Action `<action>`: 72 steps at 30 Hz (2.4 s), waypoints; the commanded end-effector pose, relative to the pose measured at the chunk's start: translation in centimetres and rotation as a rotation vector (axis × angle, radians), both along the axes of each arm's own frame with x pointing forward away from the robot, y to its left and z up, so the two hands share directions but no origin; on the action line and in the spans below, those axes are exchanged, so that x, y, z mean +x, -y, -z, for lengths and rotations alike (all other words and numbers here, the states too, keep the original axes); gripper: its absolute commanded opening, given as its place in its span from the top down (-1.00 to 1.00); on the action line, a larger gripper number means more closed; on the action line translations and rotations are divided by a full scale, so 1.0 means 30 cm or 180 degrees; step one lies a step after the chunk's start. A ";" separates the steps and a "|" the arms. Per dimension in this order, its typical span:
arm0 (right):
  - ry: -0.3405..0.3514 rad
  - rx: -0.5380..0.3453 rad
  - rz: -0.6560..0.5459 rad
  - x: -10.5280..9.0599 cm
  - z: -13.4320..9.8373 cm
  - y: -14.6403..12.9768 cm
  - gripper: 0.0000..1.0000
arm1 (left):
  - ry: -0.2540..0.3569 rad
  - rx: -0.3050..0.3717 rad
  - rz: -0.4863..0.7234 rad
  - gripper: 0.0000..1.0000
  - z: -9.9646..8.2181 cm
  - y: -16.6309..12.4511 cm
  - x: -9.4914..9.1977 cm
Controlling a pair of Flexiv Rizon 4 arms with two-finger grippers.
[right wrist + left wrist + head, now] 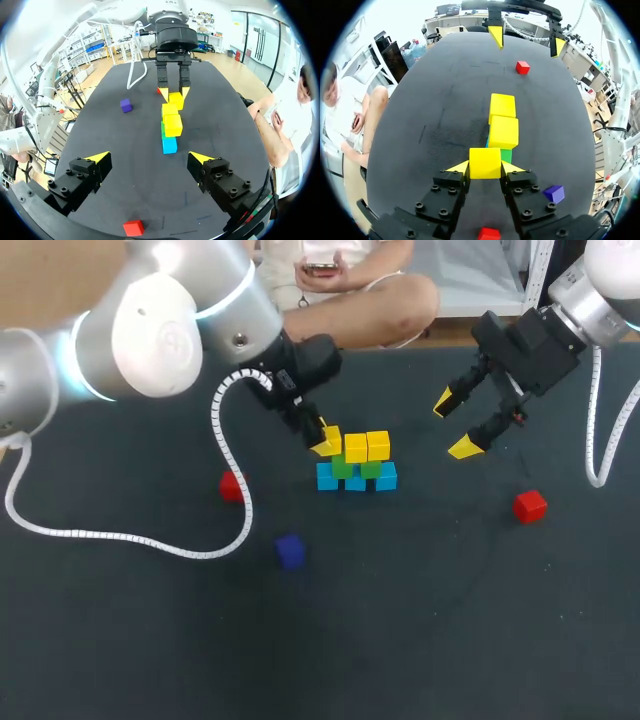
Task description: Place the blue cubes, place green cubes on the blue cubes, place the yellow cubes on the green cubes, then place the red cubes on the yellow cubes, and place purple cube on the red cubes.
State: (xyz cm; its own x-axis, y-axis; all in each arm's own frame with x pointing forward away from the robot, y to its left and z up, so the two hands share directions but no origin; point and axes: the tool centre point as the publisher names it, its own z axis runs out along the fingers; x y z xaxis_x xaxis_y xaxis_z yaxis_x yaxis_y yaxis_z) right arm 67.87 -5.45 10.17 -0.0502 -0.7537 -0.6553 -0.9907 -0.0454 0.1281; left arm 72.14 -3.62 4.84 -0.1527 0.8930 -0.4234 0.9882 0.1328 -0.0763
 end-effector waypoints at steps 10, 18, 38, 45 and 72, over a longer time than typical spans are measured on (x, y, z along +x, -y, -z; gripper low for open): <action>0.0000 0.0005 -0.0002 0.001 0.001 0.000 -1.00 | -0.0053 0.0025 0.0027 1.00 0.005 -0.005 0.009; 0.0000 0.0005 -0.0002 0.001 0.001 0.000 -1.00 | -0.0001 0.0067 0.0054 1.00 -0.031 -0.010 0.000; 0.0000 0.0005 -0.0002 0.001 0.001 0.000 -1.00 | 0.0010 0.0137 0.0135 1.00 -0.042 -0.003 -0.025; 0.0000 0.0005 -0.0002 0.001 0.001 0.000 -1.00 | 0.0000 0.0125 0.0179 1.00 -0.039 0.008 -0.027; 0.0000 0.0005 -0.0002 0.001 0.001 0.000 -1.00 | -0.0021 0.0102 0.0213 1.00 -0.028 0.014 -0.018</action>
